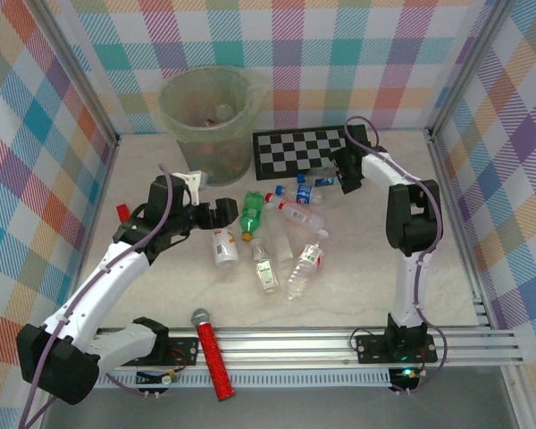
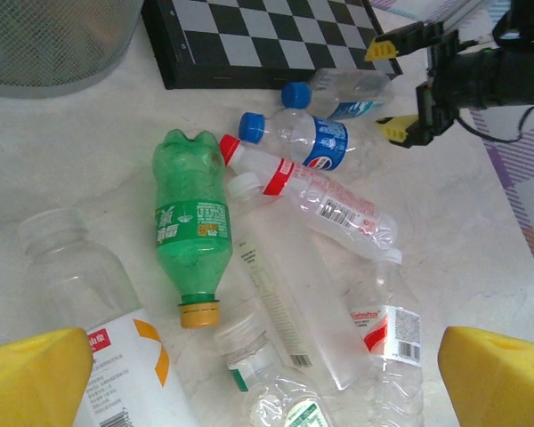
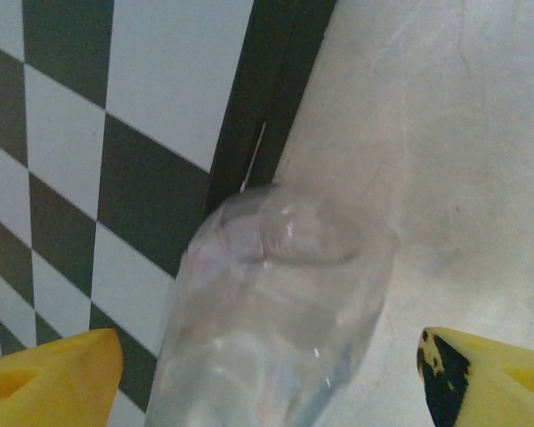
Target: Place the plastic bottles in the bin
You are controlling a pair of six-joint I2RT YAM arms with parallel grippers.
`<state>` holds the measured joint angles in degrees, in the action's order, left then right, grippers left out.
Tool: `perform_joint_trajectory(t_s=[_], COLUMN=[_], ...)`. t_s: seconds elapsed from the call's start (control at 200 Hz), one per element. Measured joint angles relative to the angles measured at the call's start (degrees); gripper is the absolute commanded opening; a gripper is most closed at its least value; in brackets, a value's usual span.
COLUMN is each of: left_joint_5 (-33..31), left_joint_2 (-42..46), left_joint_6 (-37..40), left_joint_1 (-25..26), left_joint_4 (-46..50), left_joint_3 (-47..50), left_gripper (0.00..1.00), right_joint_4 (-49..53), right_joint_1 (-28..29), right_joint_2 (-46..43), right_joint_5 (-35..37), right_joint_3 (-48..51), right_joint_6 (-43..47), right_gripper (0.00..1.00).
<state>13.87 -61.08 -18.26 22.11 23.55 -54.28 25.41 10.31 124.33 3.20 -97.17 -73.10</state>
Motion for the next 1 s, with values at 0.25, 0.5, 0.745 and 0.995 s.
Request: perform_joint_trajectory(t_s=[0.25,0.5,0.745,0.995], left_joint_5=[0.0,-0.04,-0.61,-1.05], left_joint_2=[1.33,1.49,1.49,1.49], left_joint_6=[-0.17,-0.17,-0.17,-0.15], left_joint_1=[0.0,0.0,0.0,0.0], left_joint_4=[0.04,0.11,0.28,0.42], left_joint_3=[0.0,0.04,0.04,0.04], left_gripper=[0.99,0.99,0.99,1.0], right_joint_4=[-0.55,-1.49,-3.13,-2.91], right_joint_1=[-0.61,-0.63,-0.98,-2.19], right_joint_2=[2.6,2.64,2.25,-2.27], right_joint_5=[-0.37,-0.55,-0.9,-0.66], right_joint_3=[-0.74,-0.87,-0.02,1.84], right_joint_6=[-1.27,-3.04,-4.26,-4.11], right_gripper=[0.76,0.6,0.54,0.52])
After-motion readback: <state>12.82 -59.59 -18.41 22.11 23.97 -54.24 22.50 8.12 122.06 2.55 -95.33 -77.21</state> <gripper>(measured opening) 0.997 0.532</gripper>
